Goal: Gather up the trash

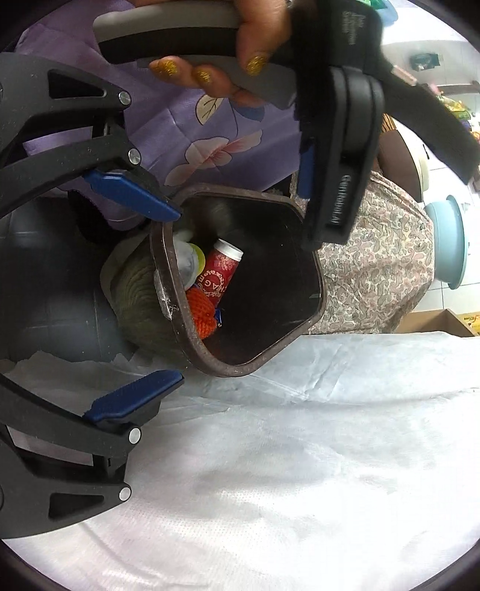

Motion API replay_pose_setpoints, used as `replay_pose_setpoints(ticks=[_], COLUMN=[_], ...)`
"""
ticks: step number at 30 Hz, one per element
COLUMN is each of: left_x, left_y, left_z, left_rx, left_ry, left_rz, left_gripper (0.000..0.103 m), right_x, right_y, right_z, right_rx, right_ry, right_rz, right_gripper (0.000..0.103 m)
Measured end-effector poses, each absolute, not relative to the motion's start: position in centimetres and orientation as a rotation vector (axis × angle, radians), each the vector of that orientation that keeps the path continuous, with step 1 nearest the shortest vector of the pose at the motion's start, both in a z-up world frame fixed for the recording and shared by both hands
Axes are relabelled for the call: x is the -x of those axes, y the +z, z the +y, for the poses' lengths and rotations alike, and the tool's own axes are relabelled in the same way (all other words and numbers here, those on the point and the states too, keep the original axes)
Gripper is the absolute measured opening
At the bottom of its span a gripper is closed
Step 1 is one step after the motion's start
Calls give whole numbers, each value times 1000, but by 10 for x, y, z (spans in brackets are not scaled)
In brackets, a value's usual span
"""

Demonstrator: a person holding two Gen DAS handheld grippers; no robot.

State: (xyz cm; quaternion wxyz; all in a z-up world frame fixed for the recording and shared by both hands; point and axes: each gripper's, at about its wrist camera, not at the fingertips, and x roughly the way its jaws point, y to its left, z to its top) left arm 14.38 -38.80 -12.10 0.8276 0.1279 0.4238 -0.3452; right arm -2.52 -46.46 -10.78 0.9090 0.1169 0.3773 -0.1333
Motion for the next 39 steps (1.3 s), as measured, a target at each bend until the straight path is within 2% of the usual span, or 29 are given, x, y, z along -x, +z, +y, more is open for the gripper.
replay_pose_setpoints(ticks=[15, 19, 25, 31, 39], left_x=[-78, -59, -22, 1, 28], left_y=[-19, 0, 24, 31, 30], left_z=[-300, -263, -189, -121, -52], left_rx=[-107, -110, -84, -92, 14], left_ry=[-767, -733, -656, -516, -389], left_rz=[662, 613, 501, 449, 375], left_gripper=[96, 97, 97, 97, 97], right_x=[34, 42, 62, 83, 102], right_y=[-73, -53, -7, 38, 69], right_z=[-443, -434, -410, -365, -304], right_rx=[-198, -197, -175, -171, -99], right_ry=[-270, -269, -242, -134, -46], right_rz=[732, 693, 609, 504, 382], right_gripper=[83, 92, 97, 97, 97])
